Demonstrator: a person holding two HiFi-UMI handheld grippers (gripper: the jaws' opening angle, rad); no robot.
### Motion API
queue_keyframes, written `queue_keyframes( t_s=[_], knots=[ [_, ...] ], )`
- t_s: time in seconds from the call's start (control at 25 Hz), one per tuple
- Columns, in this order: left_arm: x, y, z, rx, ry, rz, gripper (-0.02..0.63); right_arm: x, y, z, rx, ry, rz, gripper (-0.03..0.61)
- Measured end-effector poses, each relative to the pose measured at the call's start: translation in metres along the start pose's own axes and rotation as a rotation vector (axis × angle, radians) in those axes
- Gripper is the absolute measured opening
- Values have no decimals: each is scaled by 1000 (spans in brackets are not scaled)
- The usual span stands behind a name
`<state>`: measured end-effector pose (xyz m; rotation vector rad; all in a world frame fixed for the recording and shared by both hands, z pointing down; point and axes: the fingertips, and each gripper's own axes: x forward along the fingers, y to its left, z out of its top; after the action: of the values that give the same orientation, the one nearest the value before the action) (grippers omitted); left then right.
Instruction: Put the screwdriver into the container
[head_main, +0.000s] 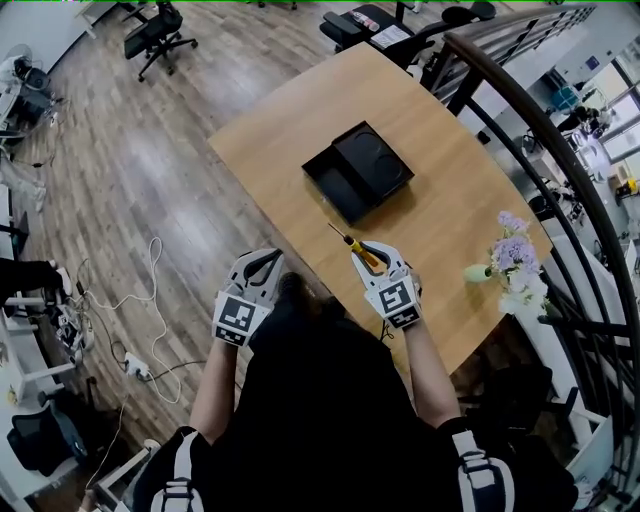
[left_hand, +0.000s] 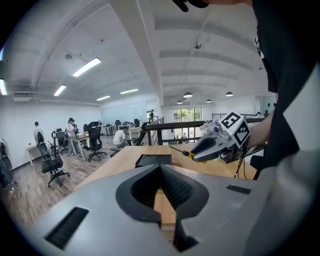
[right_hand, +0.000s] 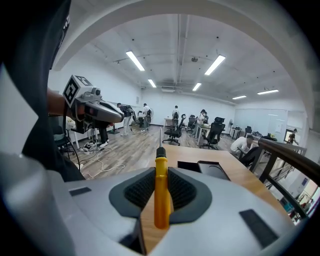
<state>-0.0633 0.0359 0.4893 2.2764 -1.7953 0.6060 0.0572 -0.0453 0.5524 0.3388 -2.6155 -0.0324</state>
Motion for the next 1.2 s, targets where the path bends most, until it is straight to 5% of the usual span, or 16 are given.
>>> queue_keyframes(
  t_s=[0.48,1.2],
  knots=[
    [59,0,20,54,-35,-163,23,-21,-48,-31,94,68,-175,89],
    [147,74,46,94,-64,-371,23,36,-102,-15,177,161,-316,89]
  ],
)
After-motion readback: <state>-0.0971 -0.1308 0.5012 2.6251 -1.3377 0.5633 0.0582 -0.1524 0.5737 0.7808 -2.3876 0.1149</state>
